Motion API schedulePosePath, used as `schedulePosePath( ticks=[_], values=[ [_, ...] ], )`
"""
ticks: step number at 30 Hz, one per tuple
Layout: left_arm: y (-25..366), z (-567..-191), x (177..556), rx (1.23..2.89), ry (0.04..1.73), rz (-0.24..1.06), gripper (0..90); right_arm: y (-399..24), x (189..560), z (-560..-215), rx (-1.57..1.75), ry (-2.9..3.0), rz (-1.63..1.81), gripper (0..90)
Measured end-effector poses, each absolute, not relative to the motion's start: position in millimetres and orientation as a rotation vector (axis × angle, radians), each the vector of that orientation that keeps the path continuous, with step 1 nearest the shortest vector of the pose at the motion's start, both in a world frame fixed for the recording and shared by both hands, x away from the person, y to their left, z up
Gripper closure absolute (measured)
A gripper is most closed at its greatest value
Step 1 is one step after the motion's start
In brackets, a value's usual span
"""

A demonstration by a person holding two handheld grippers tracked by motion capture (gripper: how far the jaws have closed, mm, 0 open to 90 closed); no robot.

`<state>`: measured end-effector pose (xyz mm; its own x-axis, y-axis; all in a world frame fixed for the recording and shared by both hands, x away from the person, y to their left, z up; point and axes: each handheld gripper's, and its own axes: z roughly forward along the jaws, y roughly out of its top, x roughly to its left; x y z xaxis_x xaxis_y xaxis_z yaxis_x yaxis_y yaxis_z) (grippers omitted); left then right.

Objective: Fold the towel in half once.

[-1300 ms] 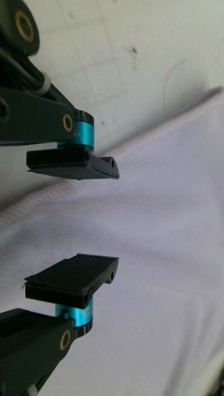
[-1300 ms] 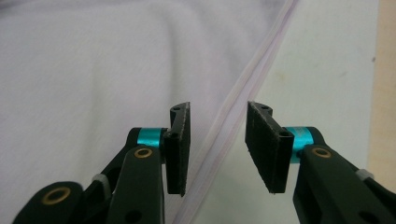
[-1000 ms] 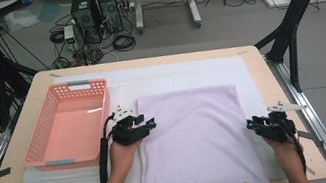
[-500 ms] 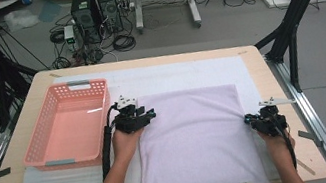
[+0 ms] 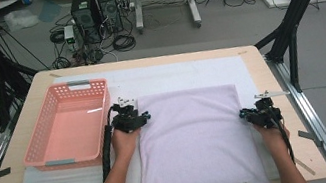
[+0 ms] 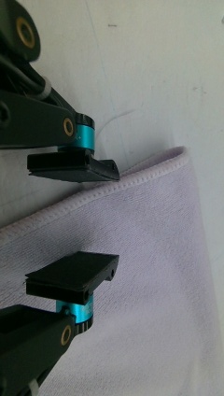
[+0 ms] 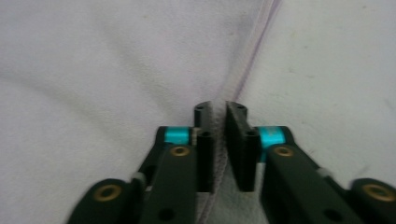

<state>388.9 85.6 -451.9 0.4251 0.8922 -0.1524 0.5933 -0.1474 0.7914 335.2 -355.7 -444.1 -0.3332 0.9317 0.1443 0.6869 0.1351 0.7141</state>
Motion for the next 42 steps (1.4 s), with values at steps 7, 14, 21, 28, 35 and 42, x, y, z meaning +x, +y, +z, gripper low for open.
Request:
schedulePosePath(
  ticks=[7, 14, 21, 28, 35, 42],
  values=[
    [84.7, -445.9, 384.0, 1.857, 1.294, 0.483, 86.5, -362.1, 331.4, -442.0, 1.589, 2.032, 0.987, 88.6],
    [85.8, -437.9, 382.0, 1.810, 1.255, 0.513, 78.2, -369.2, 326.2, -440.1, 1.611, 2.034, 0.955, 85.5],
    [88.4, -451.5, 396.1, 1.747, 1.304, 0.486, 54.0, -379.9, 337.2, -431.6, 1.577, 1.990, 1.038, 58.0],
    [76.6, -445.2, 411.3, 1.780, 1.259, 0.466, 51.7, -385.1, 369.3, -427.9, 1.548, 2.013, 1.021, 49.0],
    [77.9, -448.1, 437.6, 1.785, 1.315, 0.454, 51.0, -374.9, 406.7, -435.0, 1.534, 2.052, 1.020, 48.5],
    [77.4, -452.6, 448.9, 1.798, 1.315, 0.423, 76.8, -360.9, 430.0, -445.6, 1.496, 2.081, 0.986, 68.6]
  ],
)
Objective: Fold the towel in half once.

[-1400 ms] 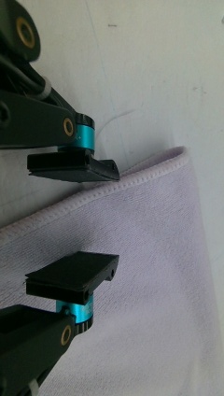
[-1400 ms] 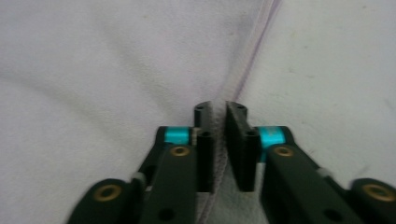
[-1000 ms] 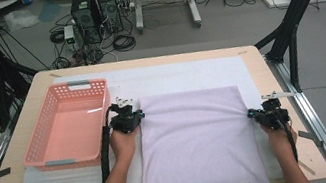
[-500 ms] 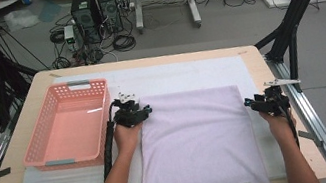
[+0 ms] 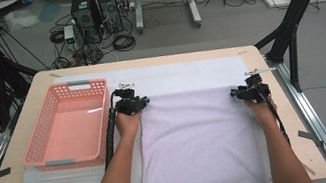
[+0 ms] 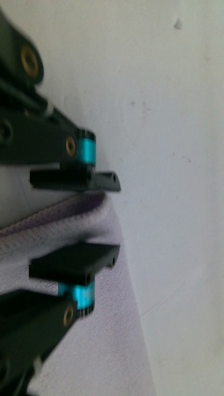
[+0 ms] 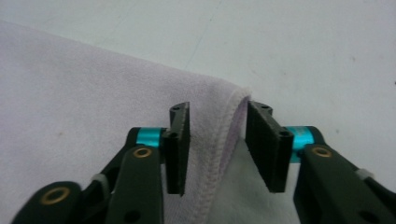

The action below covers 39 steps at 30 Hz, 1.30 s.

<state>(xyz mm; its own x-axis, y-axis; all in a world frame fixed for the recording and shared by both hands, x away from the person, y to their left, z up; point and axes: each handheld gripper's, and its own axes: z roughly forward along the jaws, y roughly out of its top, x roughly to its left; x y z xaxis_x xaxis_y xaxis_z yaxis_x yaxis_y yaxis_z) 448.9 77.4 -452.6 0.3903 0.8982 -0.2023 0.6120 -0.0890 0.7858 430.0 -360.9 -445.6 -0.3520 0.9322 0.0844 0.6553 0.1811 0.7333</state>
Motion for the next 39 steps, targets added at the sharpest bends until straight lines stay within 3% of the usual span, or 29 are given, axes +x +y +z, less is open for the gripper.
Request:
schedulePosePath(
  ticks=[1, 2, 8, 11, 13, 15, 16, 18, 22, 29, 33, 39],
  values=[
    [77.5, -452.1, 449.8, 1.797, 1.320, 0.414, 82.2, -358.8, 430.5, -445.7, 1.478, 2.092, 1.001, 82.9],
    [78.5, -451.1, 450.9, 1.792, 1.322, 0.407, 84.0, -356.7, 430.8, -446.2, 1.467, 2.098, 1.007, 85.0],
    [87.2, -431.3, 447.4, 1.691, 1.268, 0.545, 86.7, -359.9, 428.3, -436.2, 1.467, 1.974, 1.083, 87.2],
    [89.9, -430.7, 448.0, 1.669, 1.278, 0.551, 86.4, -354.5, 427.4, -430.1, 1.389, 1.914, 1.098, 87.0],
    [88.8, -433.0, 448.3, 1.670, 1.287, 0.545, 82.0, -351.0, 429.5, -432.2, 1.400, 1.918, 1.077, 83.1],
    [88.5, -434.3, 448.5, 1.654, 1.301, 0.508, 67.0, -351.2, 430.3, -434.9, 1.438, 1.887, 1.041, 63.7],
    [88.3, -434.5, 448.3, 1.645, 1.302, 0.488, 60.0, -353.4, 430.0, -435.0, 1.483, 1.864, 1.060, 60.9],
    [88.1, -434.6, 447.5, 1.643, 1.283, 0.463, 53.6, -356.8, 427.4, -432.0, 1.492, 1.859, 1.086, 65.1],
    [88.4, -434.4, 447.0, 1.651, 1.245, 0.439, 51.8, -354.8, 424.2, -428.1, 1.434, 1.967, 1.114, 79.0],
    [91.7, -426.3, 438.5, 1.643, 1.185, 0.409, 49.5, -354.0, 422.2, -441.6, 1.485, 2.044, 0.918, 88.7],
    [92.8, -423.2, 429.8, 1.662, 1.103, 0.377, 47.0, -356.9, 415.8, -429.4, 1.466, 2.040, 0.957, 81.5],
    [89.7, -406.1, 410.1, 1.650, 1.035, 0.339, 34.5, -359.3, 380.3, -398.8, 1.314, 2.036, 1.118, 58.6]
  ],
)
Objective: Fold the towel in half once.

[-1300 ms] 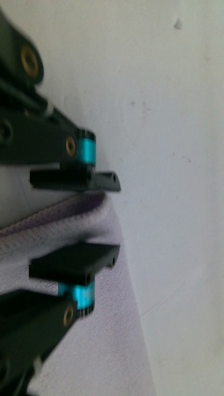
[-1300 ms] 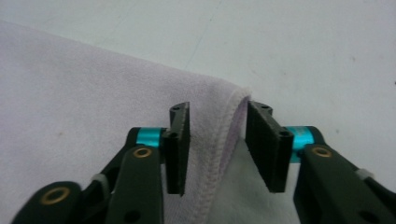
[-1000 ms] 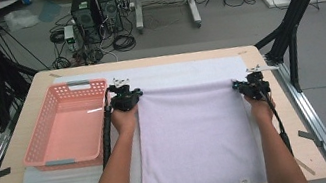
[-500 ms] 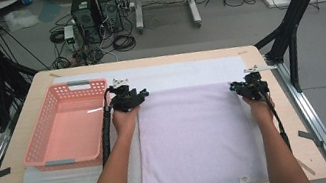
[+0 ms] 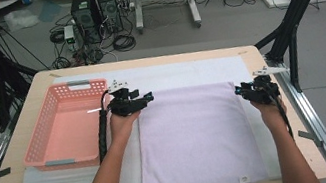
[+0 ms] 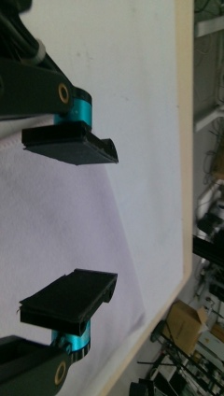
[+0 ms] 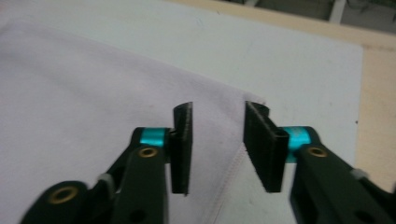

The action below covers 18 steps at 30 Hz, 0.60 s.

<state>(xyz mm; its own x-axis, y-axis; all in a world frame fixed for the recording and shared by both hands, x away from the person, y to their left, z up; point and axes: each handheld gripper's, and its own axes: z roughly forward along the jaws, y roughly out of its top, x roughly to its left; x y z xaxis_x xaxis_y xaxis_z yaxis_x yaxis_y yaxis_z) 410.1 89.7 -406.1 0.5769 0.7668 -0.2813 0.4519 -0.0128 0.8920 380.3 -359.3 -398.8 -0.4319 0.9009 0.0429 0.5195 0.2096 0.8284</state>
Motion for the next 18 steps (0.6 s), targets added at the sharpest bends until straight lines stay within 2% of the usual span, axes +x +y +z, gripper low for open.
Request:
schedulePosePath(
  ticks=[1, 3, 7, 11, 18],
  values=[
    [88.6, -402.8, 405.7, 1.665, 1.023, 0.334, 31.6, -361.6, 373.1, -396.2, 1.302, 2.044, 1.158, 51.9],
    [86.8, -399.3, 395.1, 1.697, 0.987, 0.356, 18.5, -367.0, 357.3, -393.5, 1.303, 2.046, 1.220, 38.6],
    [88.0, -401.4, 375.4, 1.717, 0.946, 0.380, 17.2, -374.5, 335.2, -392.9, 1.291, 2.024, 1.256, 17.8],
    [88.0, -403.9, 369.1, 1.731, 0.930, 0.368, 17.4, -379.7, 323.9, -393.5, 1.253, 2.031, 1.259, 17.3],
    [86.0, -406.1, 366.3, 1.711, 0.931, 0.349, 22.7, -378.3, 325.1, -393.5, 1.268, 2.031, 1.247, 17.3]
  ],
)
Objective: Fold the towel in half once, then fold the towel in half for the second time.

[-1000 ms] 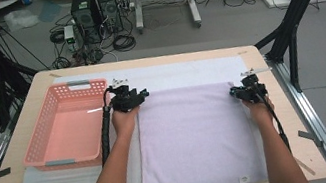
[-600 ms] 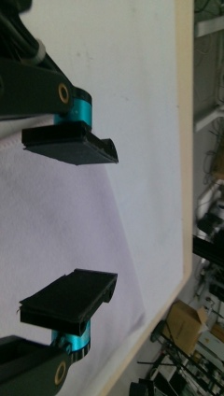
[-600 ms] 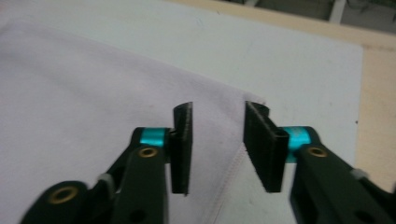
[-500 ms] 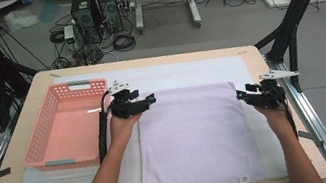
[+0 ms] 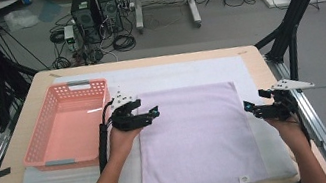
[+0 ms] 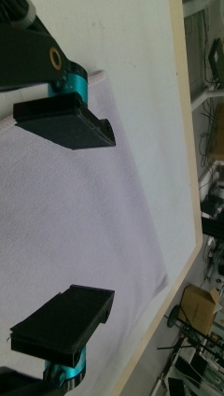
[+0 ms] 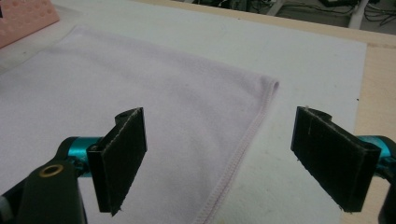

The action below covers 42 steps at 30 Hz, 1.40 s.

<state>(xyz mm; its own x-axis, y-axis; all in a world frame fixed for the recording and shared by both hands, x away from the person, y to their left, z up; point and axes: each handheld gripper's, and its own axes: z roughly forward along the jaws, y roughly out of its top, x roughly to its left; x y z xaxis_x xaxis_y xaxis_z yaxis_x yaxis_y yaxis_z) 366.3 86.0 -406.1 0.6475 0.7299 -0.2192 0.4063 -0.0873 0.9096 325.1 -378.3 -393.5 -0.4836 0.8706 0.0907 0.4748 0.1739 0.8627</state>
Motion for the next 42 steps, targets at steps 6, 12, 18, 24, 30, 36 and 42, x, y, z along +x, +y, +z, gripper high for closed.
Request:
schedulePosePath(
  ticks=[6, 12, 18, 24, 30, 36, 42],
  values=[
    [91.3, -407.4, 370.0, 1.690, 0.954, 0.342, 23.5, -370.8, 328.1, -386.8, 1.240, 2.059, 1.220, 17.3],
    [90.5, -414.1, 378.2, 1.704, 1.003, 0.347, 23.5, -364.7, 341.6, -393.5, 1.286, 2.093, 1.192, 17.3],
    [89.5, -422.1, 395.0, 1.697, 1.072, 0.349, 26.1, -364.5, 361.8, -401.7, 1.361, 2.118, 1.148, 17.3],
    [83.3, -434.4, 406.7, 1.715, 1.126, 0.328, 25.9, -362.9, 380.2, -412.6, 1.436, 2.127, 1.124, 17.6],
    [79.1, -443.5, 413.5, 1.707, 1.222, 0.369, 28.8, -364.1, 391.0, -424.0, 1.511, 2.104, 1.064, 24.3],
    [82.5, -451.7, 419.0, 1.730, 1.309, 0.395, 32.5, -366.9, 397.3, -431.4, 1.591, 2.062, 1.049, 31.8],
    [83.9, -453.3, 421.1, 1.738, 1.354, 0.408, 44.8, -361.7, 405.7, -438.6, 1.604, 2.073, 0.983, 45.3]
  ],
)
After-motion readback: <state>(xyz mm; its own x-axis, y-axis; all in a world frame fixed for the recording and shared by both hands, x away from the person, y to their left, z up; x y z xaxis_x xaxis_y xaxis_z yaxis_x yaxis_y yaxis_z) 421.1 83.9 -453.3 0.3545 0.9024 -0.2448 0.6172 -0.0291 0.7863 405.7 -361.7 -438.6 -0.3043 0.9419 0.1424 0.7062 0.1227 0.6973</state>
